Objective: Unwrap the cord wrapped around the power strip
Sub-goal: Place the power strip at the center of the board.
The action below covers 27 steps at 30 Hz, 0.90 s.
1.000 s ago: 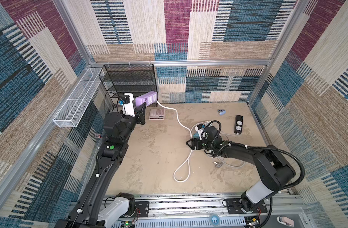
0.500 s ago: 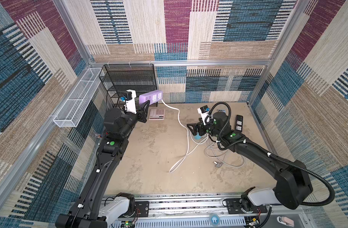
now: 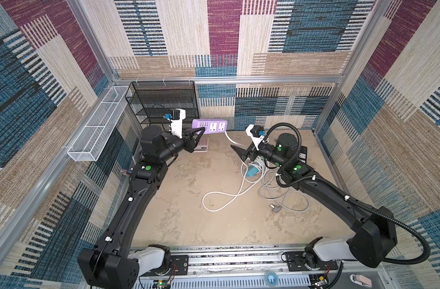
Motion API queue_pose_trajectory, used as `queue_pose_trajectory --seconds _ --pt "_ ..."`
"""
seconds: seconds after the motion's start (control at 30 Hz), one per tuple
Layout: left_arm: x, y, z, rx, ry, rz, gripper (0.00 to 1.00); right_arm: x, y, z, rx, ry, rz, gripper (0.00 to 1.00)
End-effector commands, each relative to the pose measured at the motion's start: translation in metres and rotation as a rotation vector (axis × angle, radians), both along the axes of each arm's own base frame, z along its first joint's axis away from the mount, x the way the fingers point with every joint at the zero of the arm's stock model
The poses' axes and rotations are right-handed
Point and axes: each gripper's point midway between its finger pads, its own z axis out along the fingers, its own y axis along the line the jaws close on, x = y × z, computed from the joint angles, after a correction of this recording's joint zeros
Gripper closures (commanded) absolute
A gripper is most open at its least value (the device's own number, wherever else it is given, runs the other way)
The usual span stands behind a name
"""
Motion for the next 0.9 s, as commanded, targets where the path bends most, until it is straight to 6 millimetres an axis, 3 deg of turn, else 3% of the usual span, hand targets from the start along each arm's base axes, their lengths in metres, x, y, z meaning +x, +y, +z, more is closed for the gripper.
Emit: queue_pose_trajectory --seconds 0.0,0.13,0.3,0.87 --pt "-0.008 -0.013 0.005 -0.018 0.011 -0.08 1.0 -0.008 0.013 0.026 -0.054 -0.184 0.048 0.02" --pt "-0.01 -0.023 0.002 -0.013 0.033 -0.119 1.0 -0.008 0.022 0.037 -0.102 -0.246 0.057 0.02" --pt "-0.014 -0.031 0.001 -0.003 0.04 -0.143 1.0 -0.003 0.031 0.034 -0.166 -0.251 0.074 0.01" --pt "-0.019 -0.041 -0.001 0.008 0.041 -0.173 1.0 0.019 0.044 0.019 -0.275 -0.217 0.033 0.23"
